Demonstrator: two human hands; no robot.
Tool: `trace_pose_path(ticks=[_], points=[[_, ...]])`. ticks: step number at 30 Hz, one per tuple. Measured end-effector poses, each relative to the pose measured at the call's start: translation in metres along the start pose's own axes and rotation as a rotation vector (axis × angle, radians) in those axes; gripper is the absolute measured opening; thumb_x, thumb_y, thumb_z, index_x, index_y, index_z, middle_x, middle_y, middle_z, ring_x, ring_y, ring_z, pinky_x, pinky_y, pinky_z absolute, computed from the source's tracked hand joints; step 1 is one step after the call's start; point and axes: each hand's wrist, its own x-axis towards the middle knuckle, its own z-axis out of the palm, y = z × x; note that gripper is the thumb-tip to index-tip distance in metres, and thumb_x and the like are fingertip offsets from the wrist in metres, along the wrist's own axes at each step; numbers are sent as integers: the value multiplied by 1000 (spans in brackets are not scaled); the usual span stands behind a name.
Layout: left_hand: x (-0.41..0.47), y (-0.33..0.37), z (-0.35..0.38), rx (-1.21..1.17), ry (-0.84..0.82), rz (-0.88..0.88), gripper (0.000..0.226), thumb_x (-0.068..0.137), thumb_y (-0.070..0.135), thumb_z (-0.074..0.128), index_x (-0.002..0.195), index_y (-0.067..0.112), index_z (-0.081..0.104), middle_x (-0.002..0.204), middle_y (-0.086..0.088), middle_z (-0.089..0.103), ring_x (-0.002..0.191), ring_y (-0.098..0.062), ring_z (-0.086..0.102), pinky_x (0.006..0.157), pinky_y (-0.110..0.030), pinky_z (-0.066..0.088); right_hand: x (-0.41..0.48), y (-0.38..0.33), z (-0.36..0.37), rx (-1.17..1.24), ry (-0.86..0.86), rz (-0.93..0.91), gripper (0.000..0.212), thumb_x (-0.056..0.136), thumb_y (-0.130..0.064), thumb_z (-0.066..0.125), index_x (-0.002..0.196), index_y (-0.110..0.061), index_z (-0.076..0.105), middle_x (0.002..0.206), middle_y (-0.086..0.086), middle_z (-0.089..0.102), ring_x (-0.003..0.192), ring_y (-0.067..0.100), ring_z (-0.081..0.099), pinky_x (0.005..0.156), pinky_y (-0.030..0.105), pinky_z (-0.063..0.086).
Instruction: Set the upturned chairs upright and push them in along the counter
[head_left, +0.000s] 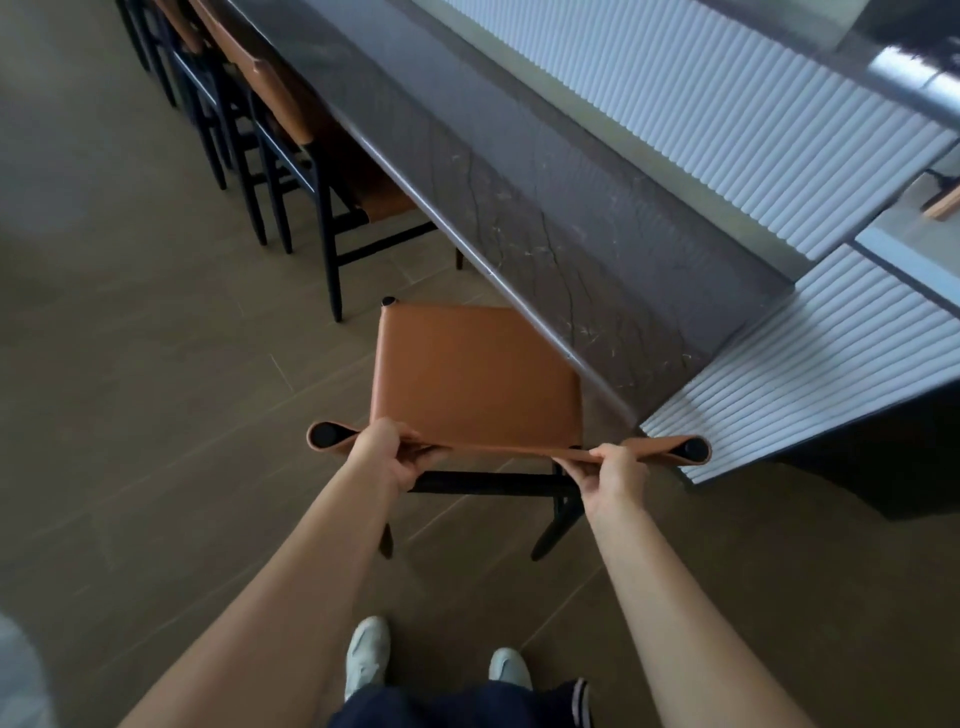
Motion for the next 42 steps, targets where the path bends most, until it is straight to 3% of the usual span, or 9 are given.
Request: trace_pose_path(ticks=[4,9,15,19,23,28,33,36,42], points=[[12,32,-24,83,-31,-2,39,92,-15,35,129,-8,44,90,-19,58,116,-43,56,87,-56,49,-7,38,21,38,75,-14,60,86,15,36,143,-4,32,125,29,49,94,43,60,52,44,57],[29,75,-40,155,-58,15,46,90,-16,30,134,-8,41,90,-18,56,105,-43,56,88,-57,48,-16,69,54,142,125,-20,61,88,12,37,144,-11,32,128,26,49,103,43,59,54,46,58],[54,129,-34,180,-4,31,32,99,0,29,125,-4,48,98,-17,62,99,-39,63,69,-50,57,-25,86,105,186,162,-64,55,79,12,37,132,0,46,130,28,53,91,38,63,57,45,60],[68,170,-25,203,-4,35,27,97,1,31,110,-7,53,89,-18,64,81,-40,65,38,-44,54,-25,90,141,242,177,-77,58,77,13,38,133,-3,45,124,25,56,93,37,63,60,45,61],[78,209,-13,215,12,45,19,92,-7,30,85,-1,47,77,-17,57,83,-42,63,64,-46,56,-21,95,174,283,191,-44,55,79,13,41,133,-2,44,118,27,57,95,40,66,61,40,62],[95,253,2,270,43,71,19,88,-11,31,86,1,46,78,-21,59,79,-41,66,82,-45,57,-19,96,213,301,227,22,55,85,13,43,136,-4,39,114,25,54,84,31,63,67,39,59],[122,298,15,398,-4,97,21,89,-8,31,103,-2,45,86,-25,63,68,-40,66,58,-42,61,-23,98,255,307,261,28,47,88,11,43,133,1,39,100,25,54,78,30,63,58,33,57],[135,323,18,487,-41,116,20,88,-9,31,100,-2,45,84,-26,64,63,-42,68,52,-45,58,-20,104,278,343,286,13,50,87,11,44,135,-1,37,112,29,52,77,31,61,44,29,55],[153,365,26,560,-104,141,18,88,-11,32,87,2,45,76,-22,59,56,-37,66,55,-42,58,-20,121,323,432,369,-33,47,88,12,42,131,-5,37,106,23,51,74,28,59,68,39,57]])
